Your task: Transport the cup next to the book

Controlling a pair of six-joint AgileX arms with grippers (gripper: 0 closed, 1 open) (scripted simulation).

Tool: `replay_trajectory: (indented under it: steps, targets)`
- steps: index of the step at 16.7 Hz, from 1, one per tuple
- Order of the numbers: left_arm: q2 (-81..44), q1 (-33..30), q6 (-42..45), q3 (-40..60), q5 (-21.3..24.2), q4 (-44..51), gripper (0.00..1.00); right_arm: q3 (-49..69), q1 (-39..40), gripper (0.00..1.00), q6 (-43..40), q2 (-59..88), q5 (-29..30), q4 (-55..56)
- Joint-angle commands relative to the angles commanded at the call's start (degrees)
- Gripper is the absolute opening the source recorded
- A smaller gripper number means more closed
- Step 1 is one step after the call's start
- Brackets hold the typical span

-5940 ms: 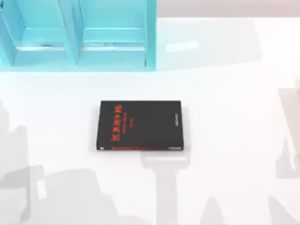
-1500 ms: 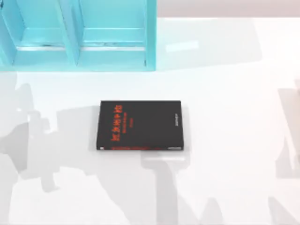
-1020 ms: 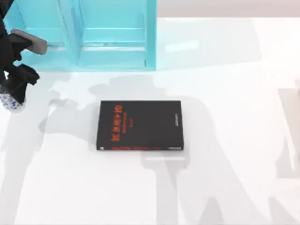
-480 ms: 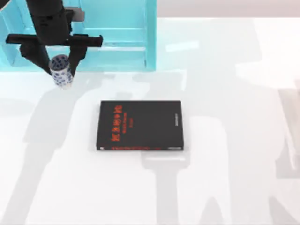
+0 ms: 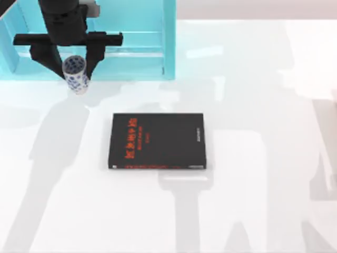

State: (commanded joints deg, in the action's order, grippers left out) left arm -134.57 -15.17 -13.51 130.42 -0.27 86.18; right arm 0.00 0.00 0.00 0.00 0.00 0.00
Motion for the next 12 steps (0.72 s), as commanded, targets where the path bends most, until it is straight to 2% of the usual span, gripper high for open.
replay_trajectory:
  steps: [8,12]
  targets:
    - [1.16,-2.92,0.71,-5.77,-1.05,2.51,0.0,0.0,0.0,1.0,0.0,0.0,0.0,0.0]
    - [1.09,-2.97,0.71,-11.68,-0.93,-2.84,0.0,0.0,0.0,1.0,0.0,0.0,0.0,0.0]
